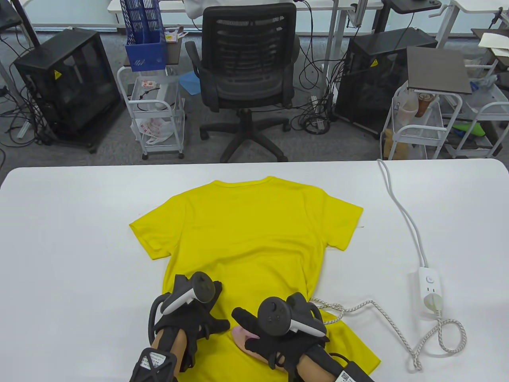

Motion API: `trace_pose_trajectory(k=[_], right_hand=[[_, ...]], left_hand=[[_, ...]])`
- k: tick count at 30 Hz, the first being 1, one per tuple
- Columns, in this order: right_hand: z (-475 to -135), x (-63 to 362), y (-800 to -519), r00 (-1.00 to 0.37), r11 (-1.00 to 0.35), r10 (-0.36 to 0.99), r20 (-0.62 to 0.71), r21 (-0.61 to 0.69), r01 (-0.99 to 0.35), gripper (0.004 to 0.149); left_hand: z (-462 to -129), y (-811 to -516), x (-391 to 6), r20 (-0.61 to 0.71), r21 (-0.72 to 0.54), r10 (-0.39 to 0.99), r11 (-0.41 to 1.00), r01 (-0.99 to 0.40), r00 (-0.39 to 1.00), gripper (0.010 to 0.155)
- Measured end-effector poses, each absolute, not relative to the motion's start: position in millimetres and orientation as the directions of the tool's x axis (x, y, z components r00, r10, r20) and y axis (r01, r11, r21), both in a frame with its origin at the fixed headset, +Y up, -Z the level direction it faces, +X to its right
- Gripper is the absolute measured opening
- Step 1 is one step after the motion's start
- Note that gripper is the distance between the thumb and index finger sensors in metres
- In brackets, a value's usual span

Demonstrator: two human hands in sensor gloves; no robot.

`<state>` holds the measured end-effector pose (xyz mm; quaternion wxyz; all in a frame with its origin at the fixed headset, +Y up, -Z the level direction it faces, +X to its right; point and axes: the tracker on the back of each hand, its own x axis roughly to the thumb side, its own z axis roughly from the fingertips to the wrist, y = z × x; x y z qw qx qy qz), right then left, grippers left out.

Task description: Iron t-shirt with electric iron on table

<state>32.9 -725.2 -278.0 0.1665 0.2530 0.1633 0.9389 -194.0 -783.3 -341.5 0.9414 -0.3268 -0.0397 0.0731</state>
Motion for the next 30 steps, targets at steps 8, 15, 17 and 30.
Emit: trace_pose_trajectory(k=[8,15,17,30], right_hand=[[-308,97,-725,-0.933,-0.941,0.308,0.187,0.206,-0.269,0.069],[-311,108,-725,-0.949,-0.948,0.289,0.127,0.175,-0.266,0.069],[-311,109,-726,-0.947,-0.947,0.294,0.128,0.176,-0.270,0.070],[-308,107,-724,-0.961,-0.964,0.255,0.109,0.108,-0.243,0.074]], left_hand=[[-341,-783,-194,0.029,-0.620,0.160,0.777,-0.108,0.987,0.100],[-341,-783,-195,0.028,-0.617,0.158,0.780,-0.107,0.987,0.100],[-340,-783,-194,0.028,-0.617,0.157,0.780,-0.106,0.987,0.100],[-340,-782,-192,0.037,-0.599,0.138,0.796,-0.089,0.990,0.103]])
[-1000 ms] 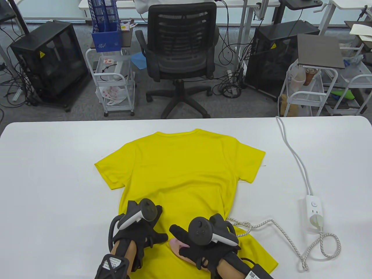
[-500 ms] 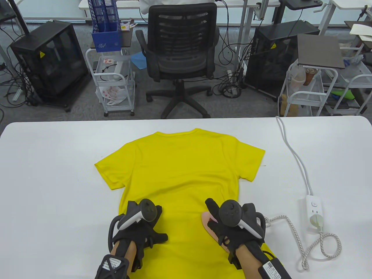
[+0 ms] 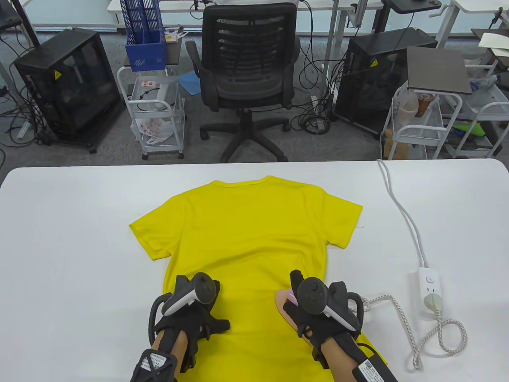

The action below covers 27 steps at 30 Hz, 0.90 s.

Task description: Iron t-shirt with electric iron on table

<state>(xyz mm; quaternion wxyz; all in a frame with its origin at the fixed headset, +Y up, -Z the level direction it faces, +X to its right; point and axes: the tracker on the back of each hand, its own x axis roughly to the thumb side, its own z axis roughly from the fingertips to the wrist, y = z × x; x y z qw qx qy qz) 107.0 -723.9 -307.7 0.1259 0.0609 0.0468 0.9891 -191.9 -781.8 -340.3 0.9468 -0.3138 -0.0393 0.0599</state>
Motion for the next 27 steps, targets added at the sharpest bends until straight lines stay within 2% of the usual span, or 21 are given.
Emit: trace_pose_trajectory(k=[4,9,14,18,21,23,27], right_hand=[[-306,104,-716,-0.975,-0.976,0.211,0.071,0.079,-0.205,0.070],[-314,107,-706,-0.964,-0.920,0.264,0.010,0.304,-0.249,0.067],[-320,123,-674,-0.946,-0.870,0.321,-0.044,0.382,-0.313,0.065],[-332,155,-645,-0.917,-0.851,0.372,-0.143,0.341,-0.399,0.065],[-342,187,-632,-0.858,-0.830,0.435,-0.272,0.248,-0.500,0.066],[-346,205,-626,-0.824,-0.828,0.455,-0.338,0.180,-0.531,0.066],[-347,233,-622,-0.704,-0.801,0.554,-0.445,-0.055,-0.596,0.065]], left_hand=[[-340,-779,-190,0.041,-0.577,0.135,0.812,-0.087,0.990,0.102],[-341,-772,-187,0.052,-0.540,0.157,0.835,-0.105,0.986,0.101],[-340,-771,-186,0.063,-0.544,0.160,0.833,-0.101,0.985,0.101],[-340,-770,-188,0.061,-0.540,0.172,0.834,-0.113,0.983,0.100],[-338,-768,-187,0.071,-0.533,0.175,0.839,-0.111,0.982,0.100],[-338,-768,-186,0.075,-0.530,0.176,0.841,-0.110,0.982,0.100],[-339,-768,-187,0.076,-0.530,0.179,0.841,-0.112,0.981,0.100]])
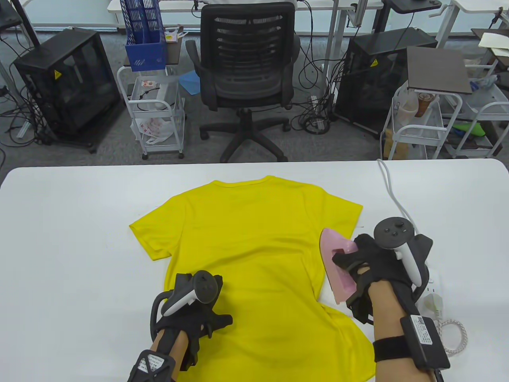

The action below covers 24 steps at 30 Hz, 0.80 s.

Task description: Iron t-shirt with electric iron on table

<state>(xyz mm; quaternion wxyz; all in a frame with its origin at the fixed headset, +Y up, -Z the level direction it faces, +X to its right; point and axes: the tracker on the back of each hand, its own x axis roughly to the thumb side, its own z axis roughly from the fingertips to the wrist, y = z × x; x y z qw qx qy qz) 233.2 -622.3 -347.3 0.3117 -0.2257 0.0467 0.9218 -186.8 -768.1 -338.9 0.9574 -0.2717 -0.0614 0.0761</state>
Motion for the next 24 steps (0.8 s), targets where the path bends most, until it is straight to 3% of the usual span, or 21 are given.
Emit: trace_pose_trajectory(k=[4,9,13,24], right_hand=[[-349,252,-633,-0.591,-0.740,0.657,-0.468,-0.251,-0.624,0.064],[-351,267,-669,-0.409,-0.594,0.795,-0.449,-0.433,-0.679,0.063],[-351,269,-694,-0.434,-0.617,0.778,-0.455,-0.420,-0.665,0.063],[-332,251,-739,-0.422,-0.524,0.849,-0.317,-0.405,-0.749,0.064]], left_hand=[[-339,-769,-187,0.074,-0.536,0.176,0.837,-0.110,0.982,0.100],[-340,-769,-186,0.070,-0.534,0.176,0.838,-0.112,0.982,0.100],[-341,-768,-186,0.065,-0.533,0.173,0.839,-0.112,0.983,0.100],[-342,-768,-187,0.056,-0.539,0.168,0.835,-0.112,0.984,0.099]])
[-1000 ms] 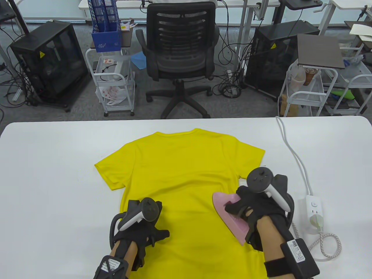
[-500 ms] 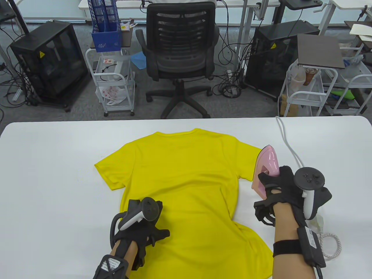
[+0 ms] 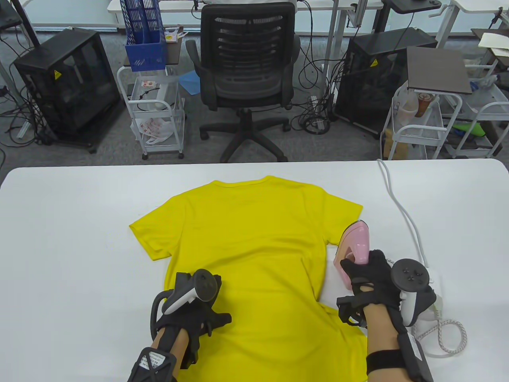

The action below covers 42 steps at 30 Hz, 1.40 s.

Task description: Iron t-shirt with electric iron on table

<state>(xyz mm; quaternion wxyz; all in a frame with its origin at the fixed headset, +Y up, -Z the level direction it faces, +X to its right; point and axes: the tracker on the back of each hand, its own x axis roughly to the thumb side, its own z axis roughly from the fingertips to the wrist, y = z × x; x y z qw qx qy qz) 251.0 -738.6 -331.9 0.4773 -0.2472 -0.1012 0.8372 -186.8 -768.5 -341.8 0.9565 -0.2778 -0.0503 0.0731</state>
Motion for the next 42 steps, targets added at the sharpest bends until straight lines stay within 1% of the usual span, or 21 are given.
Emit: trace_pose_trajectory(k=[3,7,10,13,17,18,19,21,23,25,26,27,29,32,33,35,36,39,40,41,42], right_hand=[[-328,248,-748,-0.403,-0.501,0.863,-0.306,-0.403,-0.766,0.066],[-325,249,-752,-0.442,-0.560,0.818,-0.369,-0.332,-0.759,0.069],[-322,252,-757,-0.445,-0.560,0.810,-0.382,-0.274,-0.782,0.071],[-319,253,-755,-0.445,-0.555,0.810,-0.382,-0.255,-0.792,0.073],[-313,260,-740,-0.520,-0.621,0.759,-0.392,-0.195,-0.759,0.084],[-312,263,-736,-0.543,-0.640,0.739,-0.398,-0.166,-0.750,0.085],[-309,267,-727,-0.582,-0.674,0.697,-0.418,-0.106,-0.731,0.086],[-304,275,-710,-0.640,-0.725,0.646,-0.417,-0.070,-0.685,0.084],[-300,284,-689,-0.667,-0.747,0.624,-0.408,-0.060,-0.662,0.078],[-296,295,-670,-0.682,-0.768,0.621,-0.386,-0.128,-0.628,0.071],[-295,300,-662,-0.687,-0.776,0.623,-0.374,-0.186,-0.603,0.067],[-294,306,-656,-0.686,-0.777,0.629,-0.365,-0.251,-0.578,0.066],[-294,315,-653,-0.713,-0.803,0.594,-0.373,-0.323,-0.500,0.063],[-299,327,-660,-0.762,-0.856,0.504,-0.407,-0.355,-0.377,0.059],[-303,333,-669,-0.786,-0.886,0.442,-0.432,-0.347,-0.308,0.058],[-308,340,-683,-0.810,-0.924,0.351,-0.470,-0.313,-0.219,0.058],[-312,346,-698,-0.820,-0.955,0.270,-0.505,-0.252,-0.159,0.059],[-318,356,-737,-0.795,-0.990,0.136,-0.591,-0.061,-0.123,0.062],[-318,359,-749,-0.793,-0.990,0.124,-0.596,-0.023,-0.137,0.061],[-318,359,-757,-0.791,-0.987,0.130,-0.598,-0.004,-0.160,0.061],[-316,357,-758,-0.794,-0.987,0.155,-0.588,-0.061,-0.148,0.061]], left_hand=[[-341,-768,-186,0.063,-0.537,0.165,0.837,-0.106,0.984,0.100],[-341,-769,-186,0.070,-0.534,0.167,0.839,-0.105,0.983,0.100],[-341,-769,-186,0.069,-0.533,0.170,0.839,-0.108,0.983,0.099],[-341,-769,-185,0.069,-0.534,0.169,0.839,-0.107,0.983,0.099],[-341,-768,-185,0.066,-0.533,0.169,0.839,-0.109,0.983,0.099],[-341,-767,-185,0.065,-0.528,0.168,0.842,-0.109,0.984,0.100],[-340,-765,-185,0.065,-0.513,0.168,0.851,-0.111,0.984,0.100],[-340,-760,-185,0.065,-0.479,0.158,0.871,-0.108,0.985,0.099],[-338,-754,-185,0.061,-0.427,0.159,0.896,-0.118,0.985,0.098],[-337,-748,-185,0.058,-0.369,0.172,0.919,-0.139,0.983,0.095],[-336,-746,-185,0.053,-0.348,0.176,0.926,-0.147,0.983,0.093],[-335,-742,-186,0.049,-0.316,0.186,0.935,-0.162,0.981,0.091],[-333,-737,-188,0.045,-0.268,0.208,0.945,-0.189,0.977,0.086],[-330,-730,-188,0.046,-0.205,0.221,0.956,-0.208,0.974,0.080],[-328,-728,-187,0.045,-0.184,0.217,0.961,-0.205,0.975,0.078],[-326,-725,-186,0.048,-0.162,0.210,0.966,-0.200,0.977,0.077],[-326,-723,-185,0.053,-0.154,0.208,0.968,-0.198,0.977,0.077],[-324,-721,-183,0.067,-0.143,0.206,0.970,-0.195,0.976,0.078],[-324,-721,-182,0.068,-0.143,0.203,0.971,-0.192,0.977,0.078],[-324,-721,-182,0.070,-0.143,0.200,0.972,-0.189,0.977,0.079],[-324,-721,-181,0.072,-0.145,0.197,0.972,-0.185,0.978,0.079]])
